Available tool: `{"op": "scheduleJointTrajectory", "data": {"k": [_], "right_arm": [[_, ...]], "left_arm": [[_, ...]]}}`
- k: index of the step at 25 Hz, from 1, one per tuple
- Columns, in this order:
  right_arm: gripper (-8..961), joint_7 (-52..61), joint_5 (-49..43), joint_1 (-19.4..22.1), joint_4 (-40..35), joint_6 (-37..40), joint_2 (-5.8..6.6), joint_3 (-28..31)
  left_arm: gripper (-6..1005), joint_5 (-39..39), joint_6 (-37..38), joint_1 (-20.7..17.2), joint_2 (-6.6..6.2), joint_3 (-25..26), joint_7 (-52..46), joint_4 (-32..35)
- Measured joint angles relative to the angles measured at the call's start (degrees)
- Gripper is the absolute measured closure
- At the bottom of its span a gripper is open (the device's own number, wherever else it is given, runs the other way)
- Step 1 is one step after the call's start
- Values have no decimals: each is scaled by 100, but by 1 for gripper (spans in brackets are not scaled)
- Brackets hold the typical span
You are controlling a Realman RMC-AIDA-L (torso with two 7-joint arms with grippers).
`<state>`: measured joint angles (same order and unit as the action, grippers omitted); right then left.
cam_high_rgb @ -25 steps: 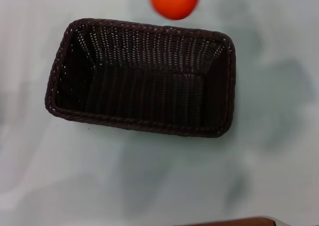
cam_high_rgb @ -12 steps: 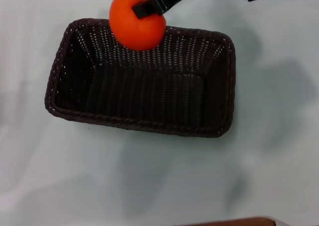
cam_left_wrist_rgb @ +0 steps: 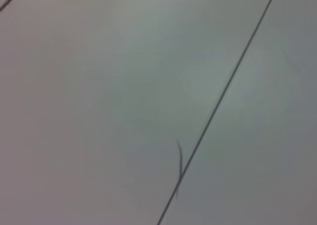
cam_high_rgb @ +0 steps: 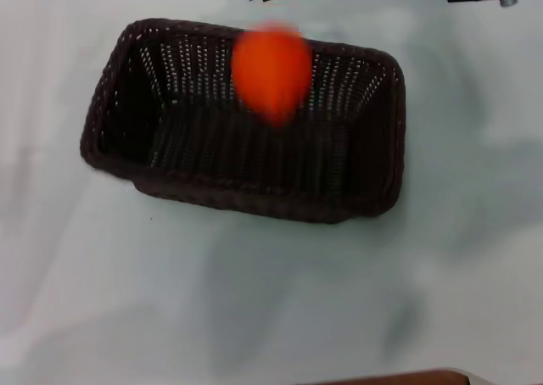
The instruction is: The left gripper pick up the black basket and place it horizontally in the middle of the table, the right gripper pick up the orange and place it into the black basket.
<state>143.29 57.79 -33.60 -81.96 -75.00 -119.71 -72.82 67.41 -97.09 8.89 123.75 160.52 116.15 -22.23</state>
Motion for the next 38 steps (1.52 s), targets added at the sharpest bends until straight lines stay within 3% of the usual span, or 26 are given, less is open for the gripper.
{"op": "scheduleJointTrajectory", "data": {"k": [6, 9, 11, 15, 19, 22, 25, 30, 34, 38], "right_arm": [[293, -790, 902, 134, 408, -220, 9, 358], [170, -902, 1016, 329, 367, 37, -7, 543], [22, -1246, 1307, 574, 415, 492, -19, 651], [22, -2799, 2609, 1130, 975, 1599, -39, 648], [22, -5521, 5011, 1379, 2398, 2055, -52, 715], [22, -7667, 6931, 1311, 3801, 1595, -46, 930], [22, -9543, 8280, 1037, 5420, 512, -48, 1427], [22, -11431, 8745, 595, 7462, -1079, -59, 2842], [22, -11703, 8707, 539, 8097, -1528, -72, 3372], [22, -11716, 8687, 540, 8260, -1563, -70, 3719]], "left_arm": [[342, 0, -9, -1, 0, 43, 0, 0], [342, 0, -9, 2, 0, 45, 10, 0], [342, 0, 52, -9, 0, 58, 49, -1], [342, 5, 290, -46, -11, 221, 323, -7], [342, -42, 575, -88, 0, 425, 727, -10], [342, -276, 843, -108, 12, 433, 1048, 60], [342, -584, 1032, -111, 18, 435, 1358, 249], [342, -1034, 1191, -86, 19, 436, 1636, 572], [342, -1305, 1190, -79, 43, 436, 1871, 784], [342, -1250, 1149, -76, 40, 395, 2335, 774]]}}
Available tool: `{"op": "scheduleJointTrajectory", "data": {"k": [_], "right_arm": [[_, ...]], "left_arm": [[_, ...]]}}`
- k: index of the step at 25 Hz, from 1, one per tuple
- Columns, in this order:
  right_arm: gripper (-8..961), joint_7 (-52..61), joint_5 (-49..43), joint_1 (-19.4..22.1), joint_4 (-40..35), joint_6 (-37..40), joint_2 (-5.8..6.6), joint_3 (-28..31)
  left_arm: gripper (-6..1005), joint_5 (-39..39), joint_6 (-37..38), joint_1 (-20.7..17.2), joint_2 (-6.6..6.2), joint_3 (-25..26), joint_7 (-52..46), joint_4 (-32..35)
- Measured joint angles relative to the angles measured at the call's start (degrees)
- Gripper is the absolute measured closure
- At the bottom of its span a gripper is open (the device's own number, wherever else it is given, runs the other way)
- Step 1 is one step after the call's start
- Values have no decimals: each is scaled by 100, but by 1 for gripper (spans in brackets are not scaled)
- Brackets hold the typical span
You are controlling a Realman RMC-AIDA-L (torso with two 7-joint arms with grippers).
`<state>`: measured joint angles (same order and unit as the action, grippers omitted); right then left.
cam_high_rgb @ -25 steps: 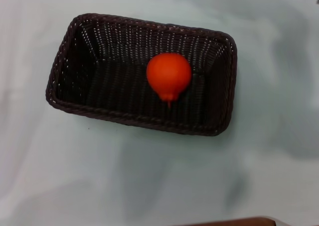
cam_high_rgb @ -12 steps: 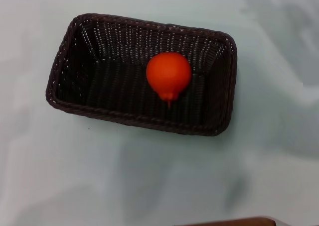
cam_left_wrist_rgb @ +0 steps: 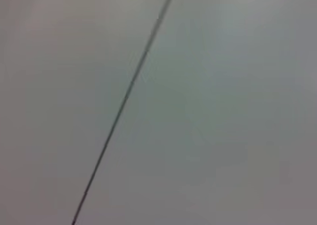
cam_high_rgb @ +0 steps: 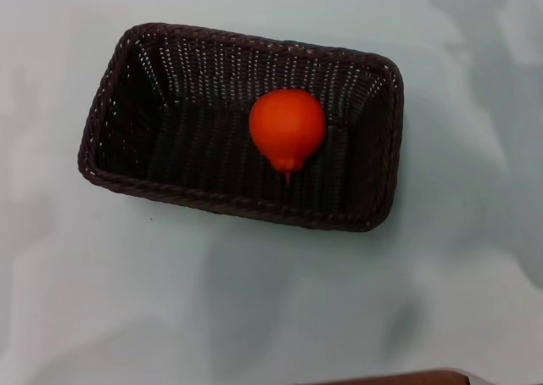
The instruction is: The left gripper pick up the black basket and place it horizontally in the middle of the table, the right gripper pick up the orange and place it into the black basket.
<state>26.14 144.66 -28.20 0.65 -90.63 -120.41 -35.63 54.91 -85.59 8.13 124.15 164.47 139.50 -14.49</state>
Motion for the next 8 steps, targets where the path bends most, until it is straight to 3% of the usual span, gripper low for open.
{"op": "scheduleJointTrajectory", "data": {"k": [8], "right_arm": [[22, -14, -32, 16, -33, -199, 10, 33]], "left_arm": [[342, 296, -465, -111, -28, -421, 344, -249]]}}
